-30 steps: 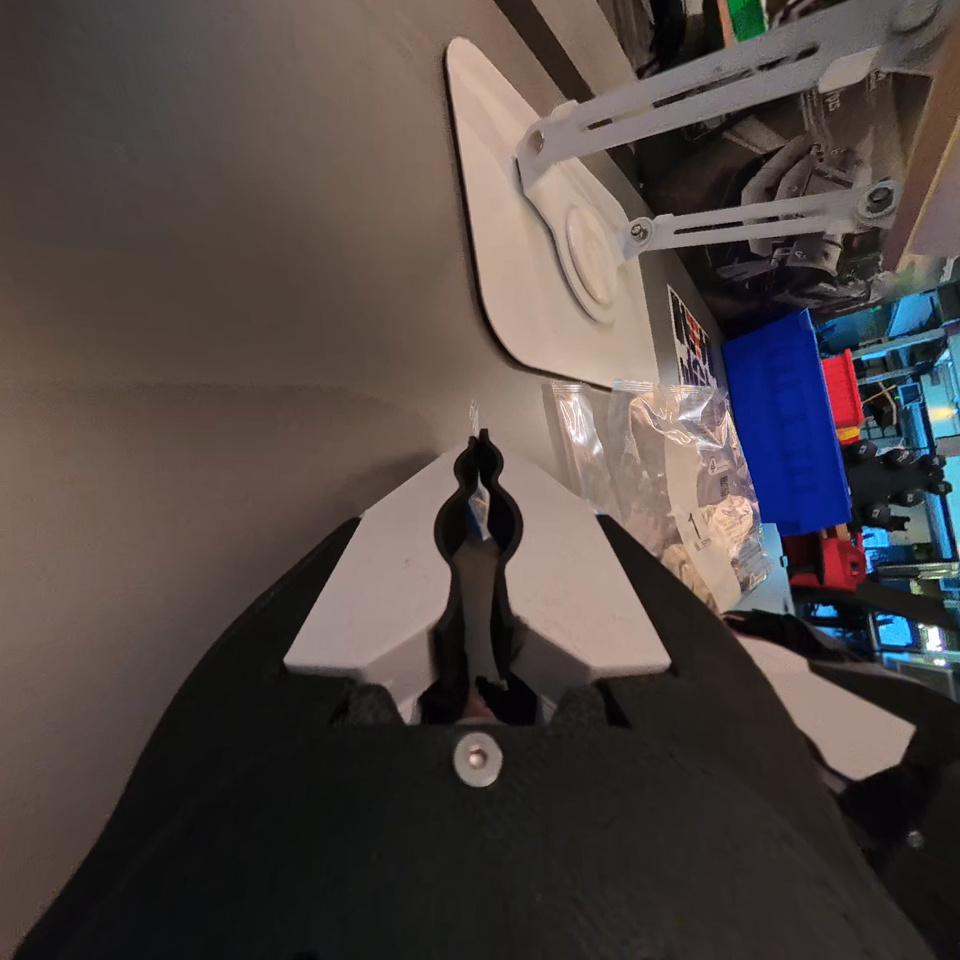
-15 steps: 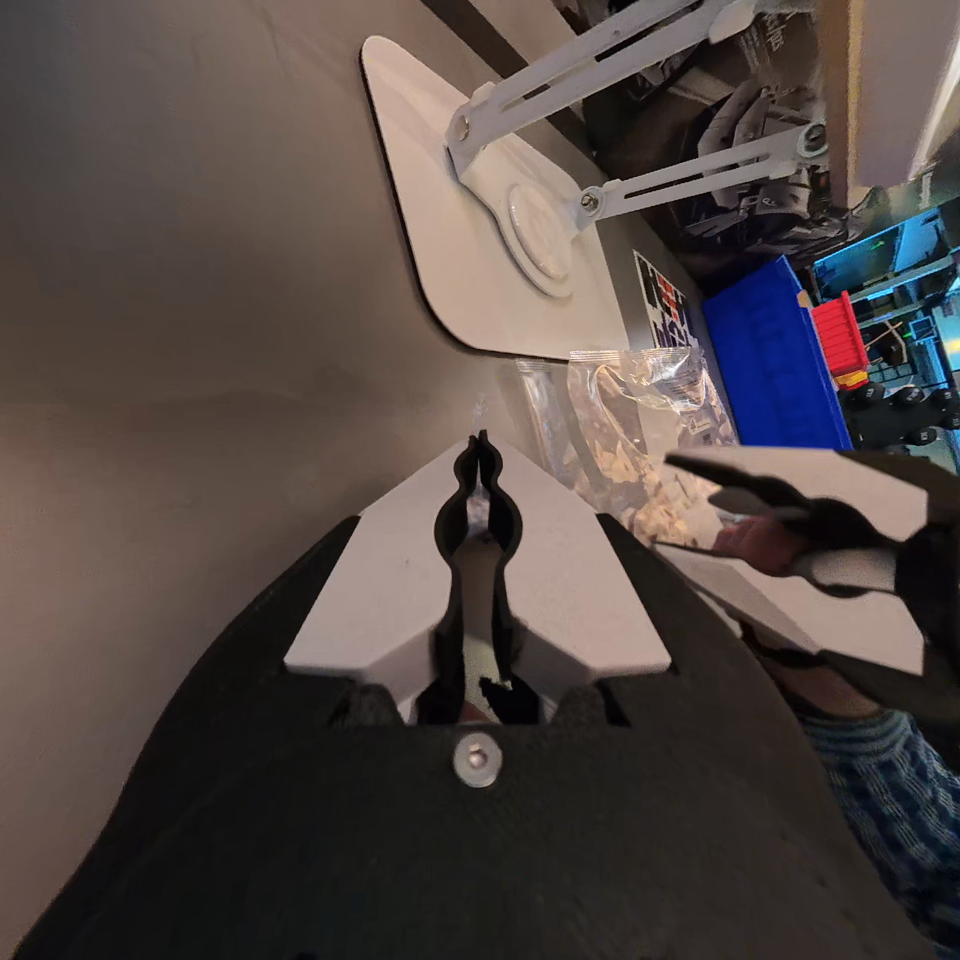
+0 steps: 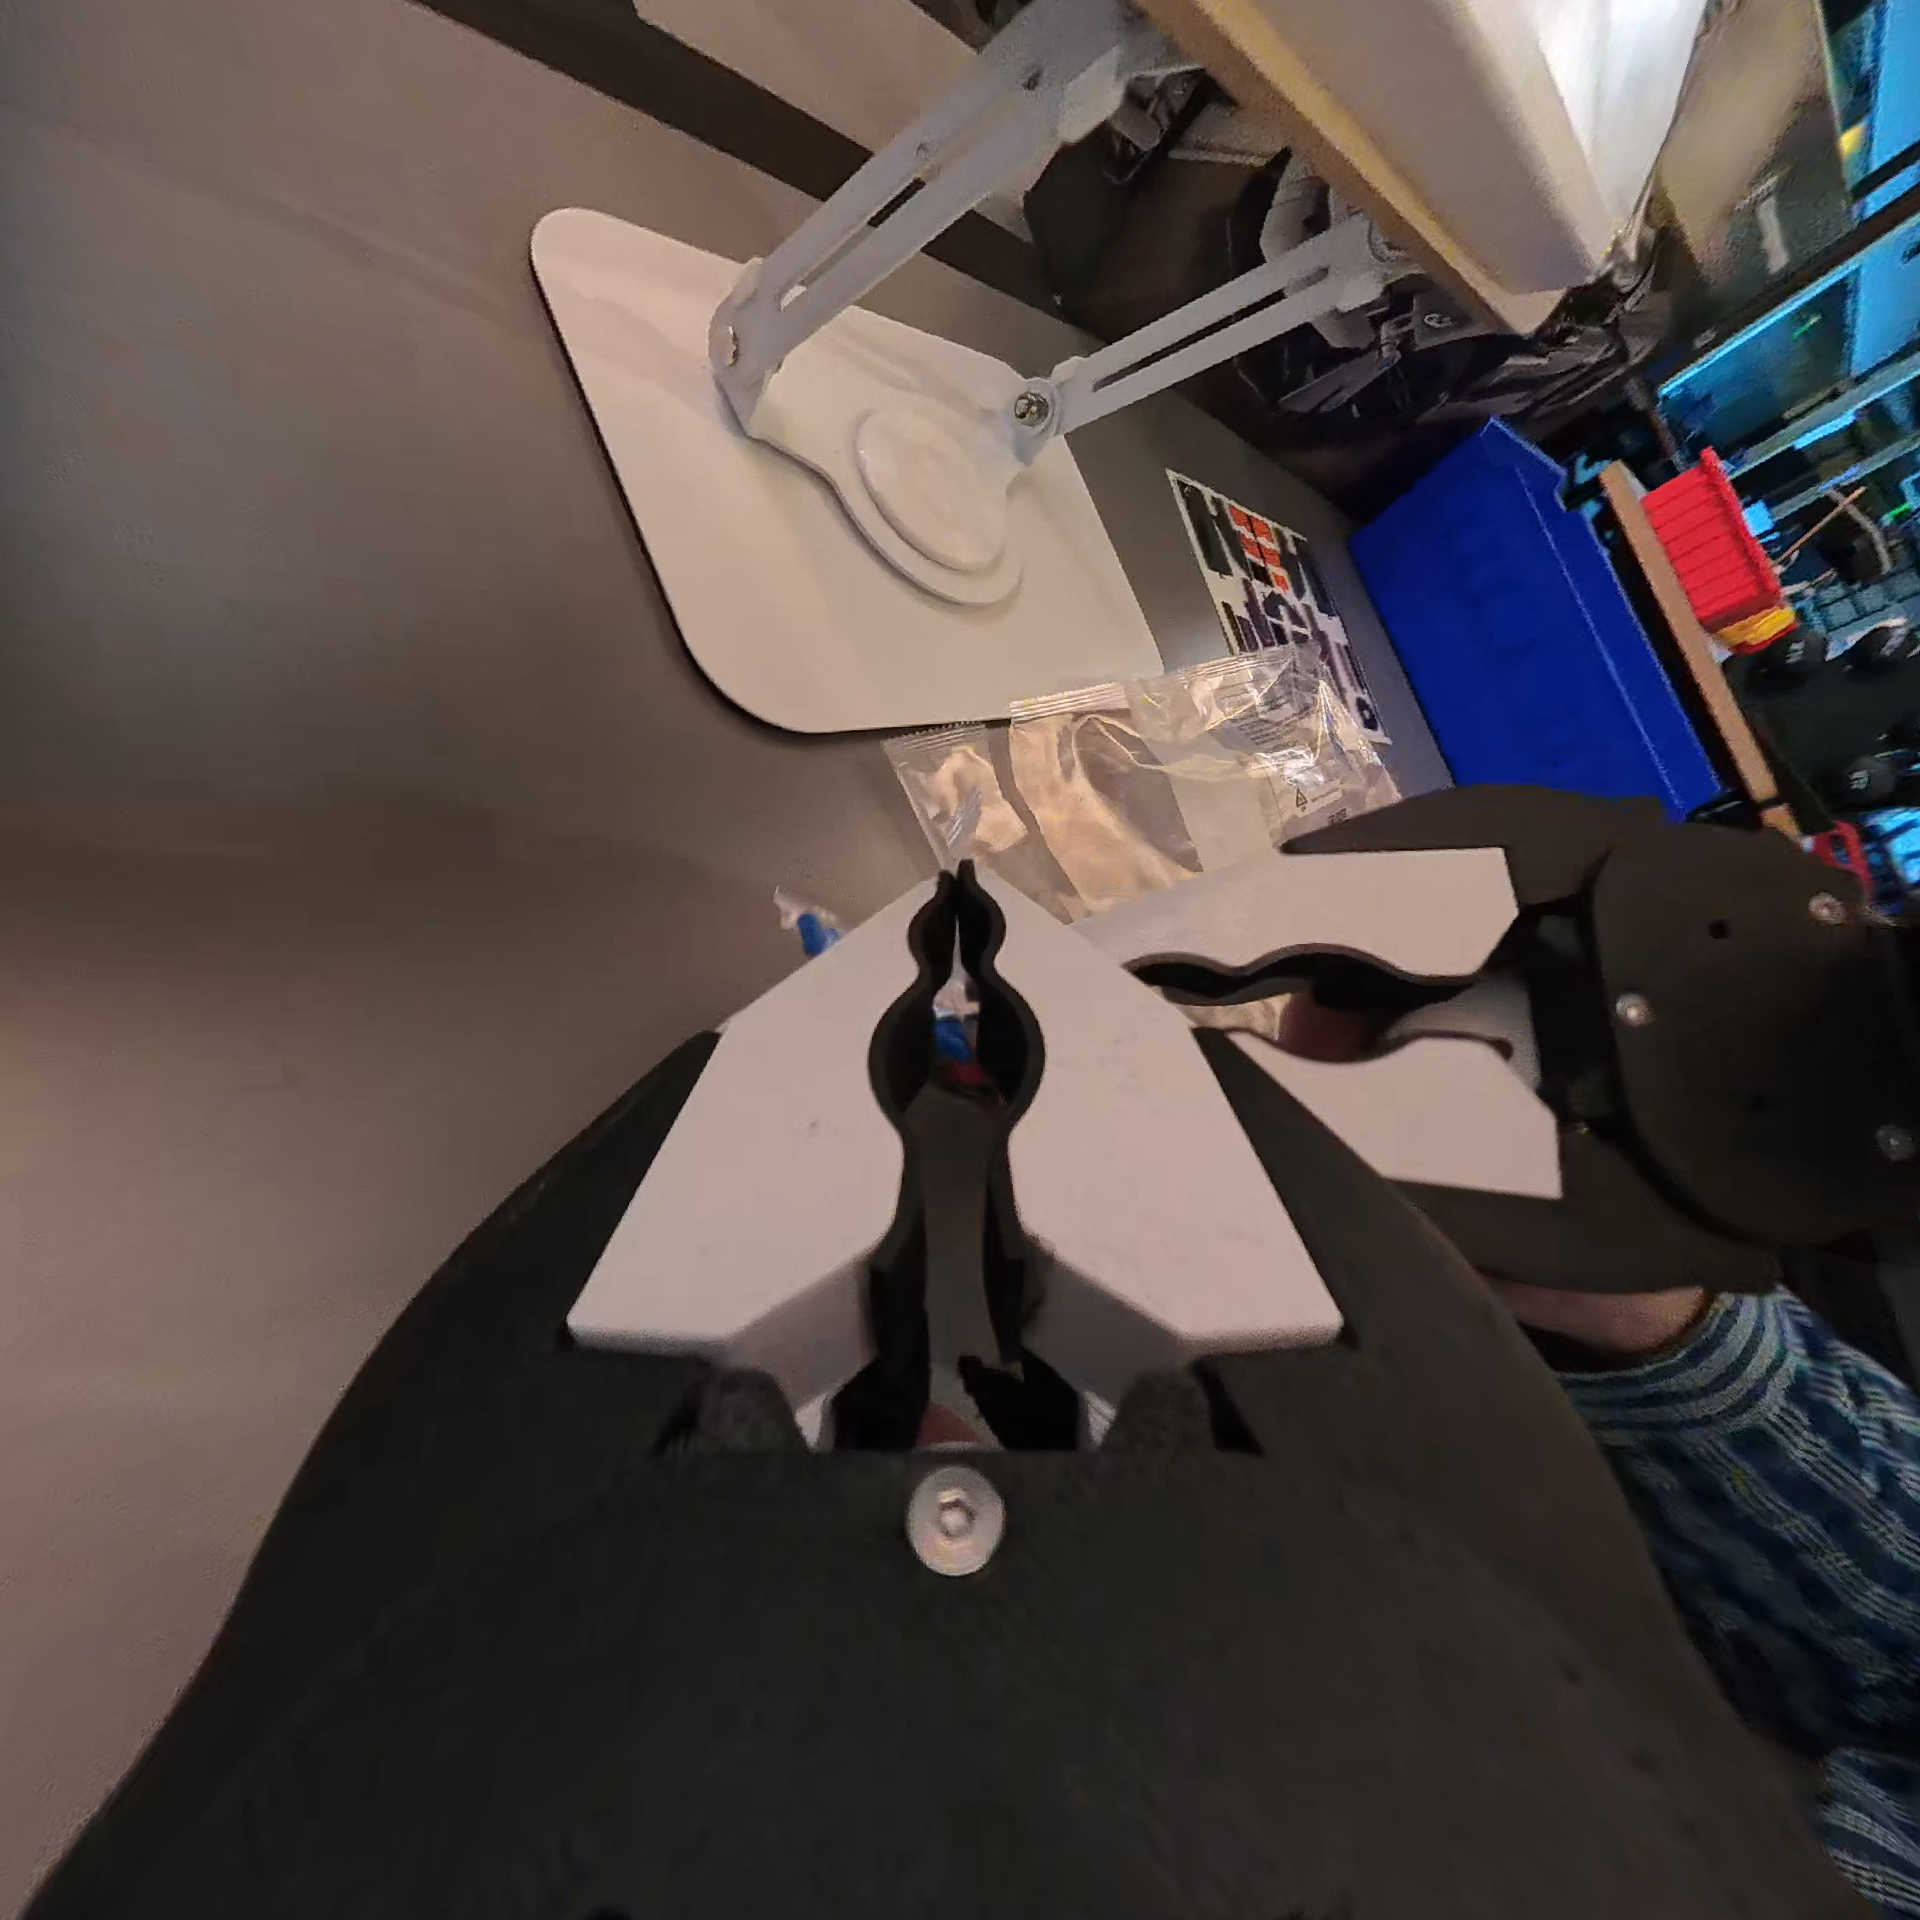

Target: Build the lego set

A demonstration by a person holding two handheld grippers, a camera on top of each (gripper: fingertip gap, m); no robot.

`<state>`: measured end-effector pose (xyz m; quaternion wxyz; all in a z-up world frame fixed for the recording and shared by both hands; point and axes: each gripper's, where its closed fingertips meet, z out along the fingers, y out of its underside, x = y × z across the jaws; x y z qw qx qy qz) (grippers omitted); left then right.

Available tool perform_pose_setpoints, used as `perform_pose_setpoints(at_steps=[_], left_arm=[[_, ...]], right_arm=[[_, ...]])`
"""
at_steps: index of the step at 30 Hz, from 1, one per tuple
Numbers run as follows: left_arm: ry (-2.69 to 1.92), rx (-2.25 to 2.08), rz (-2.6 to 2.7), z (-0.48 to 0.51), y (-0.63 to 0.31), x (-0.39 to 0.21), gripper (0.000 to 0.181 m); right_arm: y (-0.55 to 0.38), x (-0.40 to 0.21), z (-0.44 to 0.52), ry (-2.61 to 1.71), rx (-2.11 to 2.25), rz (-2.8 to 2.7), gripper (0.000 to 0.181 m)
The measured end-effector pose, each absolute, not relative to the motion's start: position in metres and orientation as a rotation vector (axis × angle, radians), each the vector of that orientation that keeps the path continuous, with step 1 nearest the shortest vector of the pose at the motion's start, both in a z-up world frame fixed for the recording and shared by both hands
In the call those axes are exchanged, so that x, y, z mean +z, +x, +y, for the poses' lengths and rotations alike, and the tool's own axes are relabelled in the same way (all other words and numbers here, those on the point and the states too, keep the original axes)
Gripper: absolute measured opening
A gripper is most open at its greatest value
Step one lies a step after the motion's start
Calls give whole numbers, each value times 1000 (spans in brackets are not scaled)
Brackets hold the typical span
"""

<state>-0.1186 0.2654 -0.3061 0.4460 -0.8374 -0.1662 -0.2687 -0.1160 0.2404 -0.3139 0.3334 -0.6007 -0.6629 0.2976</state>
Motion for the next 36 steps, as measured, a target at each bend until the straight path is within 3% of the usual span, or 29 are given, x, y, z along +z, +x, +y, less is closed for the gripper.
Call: perform_pose_setpoints(at_steps=[19,27,36], left_arm=[[-1961,-812,-166,261,-101,-259,0],[-1900,-763,-321,266,-109,-271,0],[-1999,-650,-478,270,-121,-327,0]], right_arm=[[-90,-264,251,-1713,1411,-1530,0],[-98,-267,242,-1552,1073,-1523,0],[-112,-317,240,-1479,636,-1606,0]])
